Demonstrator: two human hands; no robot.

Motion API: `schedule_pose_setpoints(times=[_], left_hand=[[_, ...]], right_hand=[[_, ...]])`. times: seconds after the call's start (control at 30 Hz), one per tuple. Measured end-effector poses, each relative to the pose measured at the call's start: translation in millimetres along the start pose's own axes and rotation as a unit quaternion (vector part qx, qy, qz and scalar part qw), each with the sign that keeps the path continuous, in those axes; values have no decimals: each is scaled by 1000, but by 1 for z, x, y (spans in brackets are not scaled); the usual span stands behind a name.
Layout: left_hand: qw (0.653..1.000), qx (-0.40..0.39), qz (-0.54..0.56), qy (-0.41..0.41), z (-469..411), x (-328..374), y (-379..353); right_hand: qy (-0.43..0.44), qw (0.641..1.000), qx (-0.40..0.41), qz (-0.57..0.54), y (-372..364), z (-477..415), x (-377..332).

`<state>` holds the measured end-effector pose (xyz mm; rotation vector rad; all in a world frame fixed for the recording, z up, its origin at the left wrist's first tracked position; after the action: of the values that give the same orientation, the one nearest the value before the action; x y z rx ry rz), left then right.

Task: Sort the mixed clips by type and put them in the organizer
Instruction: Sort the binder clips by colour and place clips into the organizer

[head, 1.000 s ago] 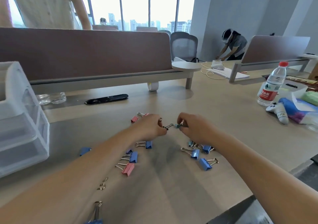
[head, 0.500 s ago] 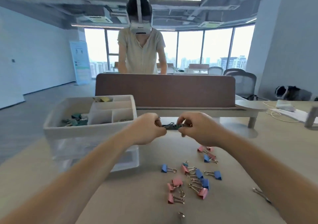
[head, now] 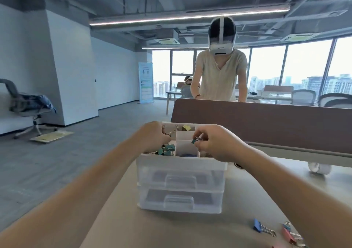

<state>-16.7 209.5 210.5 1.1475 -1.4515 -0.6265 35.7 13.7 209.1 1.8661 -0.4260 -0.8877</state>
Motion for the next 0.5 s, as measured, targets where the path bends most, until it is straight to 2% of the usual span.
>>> schedule_pose_setpoints(times=[0.23, 0.37, 0.5], left_hand=[[988, 8, -150, -43, -36, -31, -16], [993, 22, -96, -69, -36, -34, -11], [992, 75, -36, -90, -24, -38, 3]], right_hand=[[3, 999, 15, 49, -20, -40, -17], [7, 999, 14, 44, -27, -53, -26], [20, 998, 3, 57, -39, -75, -39]])
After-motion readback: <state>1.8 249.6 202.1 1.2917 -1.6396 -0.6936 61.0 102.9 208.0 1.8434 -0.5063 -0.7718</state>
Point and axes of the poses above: each hand's wrist, its own z-axis away from the middle knuckle, its own y-axis out of the back of the hand, x = y × z, the point moved 2 cm from there along -z, towards the middle knuckle, and after that the axes turned 5 degrees about -x, right-handed, at the moved point
